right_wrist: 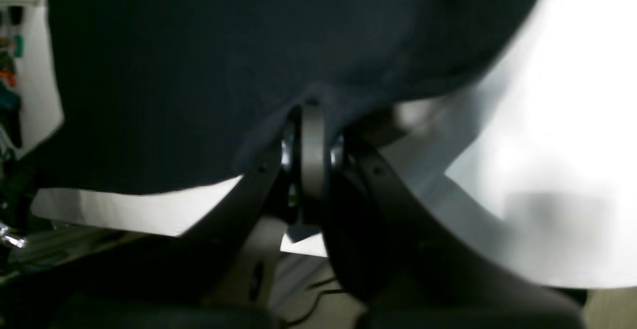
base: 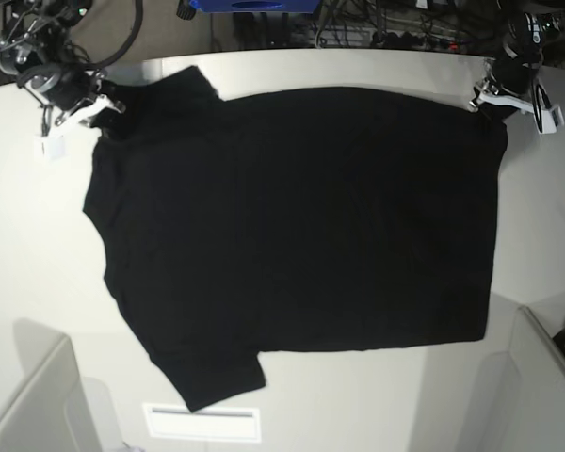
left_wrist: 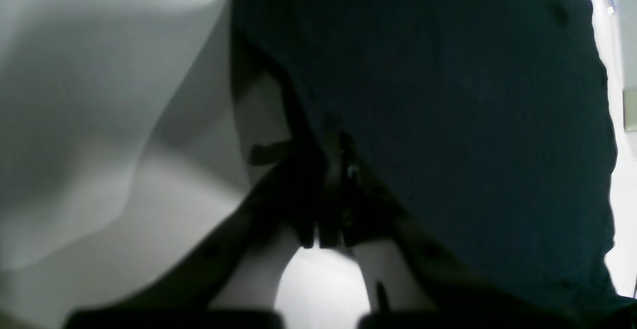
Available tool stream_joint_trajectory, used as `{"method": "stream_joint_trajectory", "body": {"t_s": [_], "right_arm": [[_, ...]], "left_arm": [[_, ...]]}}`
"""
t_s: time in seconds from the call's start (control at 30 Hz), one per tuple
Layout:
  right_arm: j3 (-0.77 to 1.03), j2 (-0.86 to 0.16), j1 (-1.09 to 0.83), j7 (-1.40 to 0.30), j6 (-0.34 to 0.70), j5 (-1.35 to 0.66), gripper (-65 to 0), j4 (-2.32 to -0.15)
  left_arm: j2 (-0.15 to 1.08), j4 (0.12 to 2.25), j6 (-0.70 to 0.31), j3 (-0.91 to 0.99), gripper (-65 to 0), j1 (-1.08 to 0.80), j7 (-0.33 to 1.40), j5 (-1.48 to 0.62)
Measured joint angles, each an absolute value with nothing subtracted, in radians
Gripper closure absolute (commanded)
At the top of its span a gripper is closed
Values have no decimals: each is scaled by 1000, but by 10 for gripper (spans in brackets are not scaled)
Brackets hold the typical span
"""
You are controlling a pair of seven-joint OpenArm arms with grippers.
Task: Fold the T-shirt properly
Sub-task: 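Lift the shoulder edge of the black shirt with both grippers, then drag the shirt toward the robot base with both grippers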
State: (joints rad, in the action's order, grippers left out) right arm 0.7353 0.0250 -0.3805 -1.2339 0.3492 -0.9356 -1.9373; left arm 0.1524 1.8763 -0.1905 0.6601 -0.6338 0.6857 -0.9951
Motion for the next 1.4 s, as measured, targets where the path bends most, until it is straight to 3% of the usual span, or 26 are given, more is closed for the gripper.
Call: {"method": "stream_joint_trajectory", "body": {"t_s": [0.33,0.43,1.2,1.4], "right_arm": [[730,12,-164,-1318,200,-927,0,-1884],[705,-10,-116,-1310,171,-924,0,-1816],[664,-98,202,-1289,152,-920,0,-1375],[514,-135,217,-1142,145,-922,0,-1291]], "left_arm": [[153,1873,-120,660,0,-547,688,-1110],[153,1868,-16,655,0,-509,683,-1105],[153,1761,111,651,0,-262,691,-1110],[150,1682,144,653,0,-151,842,-1058]]}}
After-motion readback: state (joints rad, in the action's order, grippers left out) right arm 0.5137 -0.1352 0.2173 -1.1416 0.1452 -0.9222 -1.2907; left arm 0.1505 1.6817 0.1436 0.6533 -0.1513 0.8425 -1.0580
